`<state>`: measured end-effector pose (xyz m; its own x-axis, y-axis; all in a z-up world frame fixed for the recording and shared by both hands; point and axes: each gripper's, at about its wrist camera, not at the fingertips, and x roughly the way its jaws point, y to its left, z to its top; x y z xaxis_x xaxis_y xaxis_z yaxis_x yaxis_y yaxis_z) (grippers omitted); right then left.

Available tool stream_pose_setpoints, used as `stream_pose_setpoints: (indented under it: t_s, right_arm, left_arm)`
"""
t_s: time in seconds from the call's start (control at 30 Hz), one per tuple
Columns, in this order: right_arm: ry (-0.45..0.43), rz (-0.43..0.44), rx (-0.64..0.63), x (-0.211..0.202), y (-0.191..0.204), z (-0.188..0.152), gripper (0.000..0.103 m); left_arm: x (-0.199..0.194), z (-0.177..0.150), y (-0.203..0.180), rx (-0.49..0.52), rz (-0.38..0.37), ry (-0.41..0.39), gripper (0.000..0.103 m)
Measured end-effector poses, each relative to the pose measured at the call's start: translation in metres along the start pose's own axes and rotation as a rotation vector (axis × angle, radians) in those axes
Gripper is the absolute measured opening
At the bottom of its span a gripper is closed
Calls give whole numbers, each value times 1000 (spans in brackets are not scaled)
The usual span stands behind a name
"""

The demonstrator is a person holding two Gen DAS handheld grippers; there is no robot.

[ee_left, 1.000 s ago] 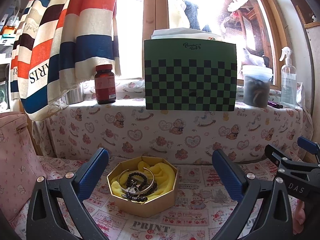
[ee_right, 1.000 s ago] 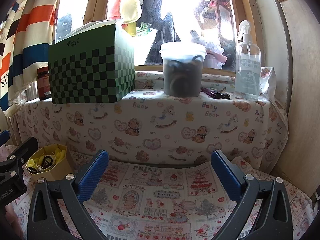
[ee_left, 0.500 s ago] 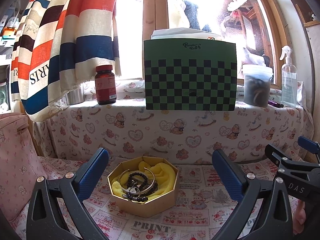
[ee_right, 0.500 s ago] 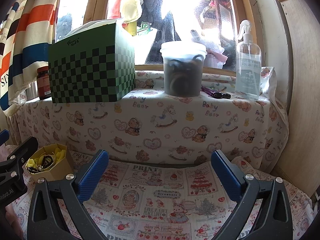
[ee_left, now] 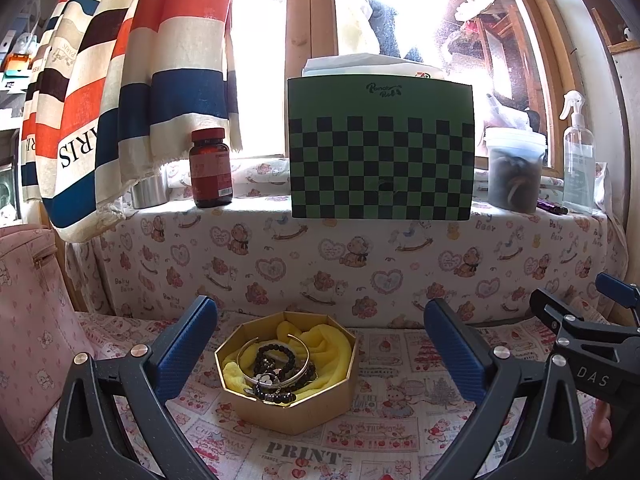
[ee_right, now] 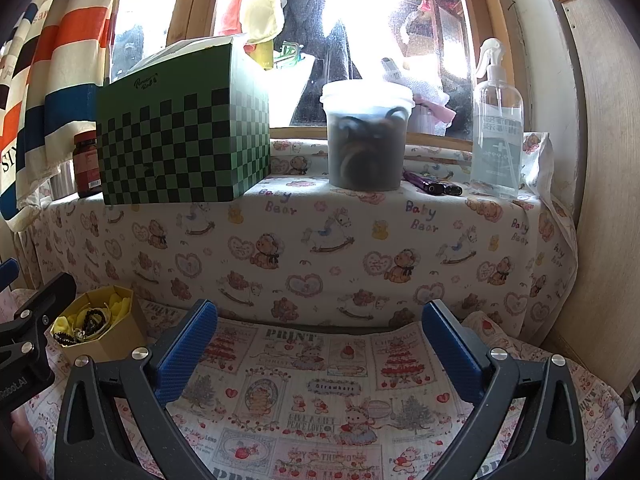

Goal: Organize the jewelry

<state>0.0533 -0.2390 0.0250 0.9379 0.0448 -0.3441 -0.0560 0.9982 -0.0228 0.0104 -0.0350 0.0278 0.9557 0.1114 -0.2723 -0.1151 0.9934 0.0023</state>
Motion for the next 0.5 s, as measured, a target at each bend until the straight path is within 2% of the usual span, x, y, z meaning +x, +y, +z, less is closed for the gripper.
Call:
stream_pose_setpoints:
  t_s: [0.5]
  right_arm:
    - [4,1,-2,1,-1,-1,103]
  left_arm:
    - [-1,0,-1,1,0,0,103]
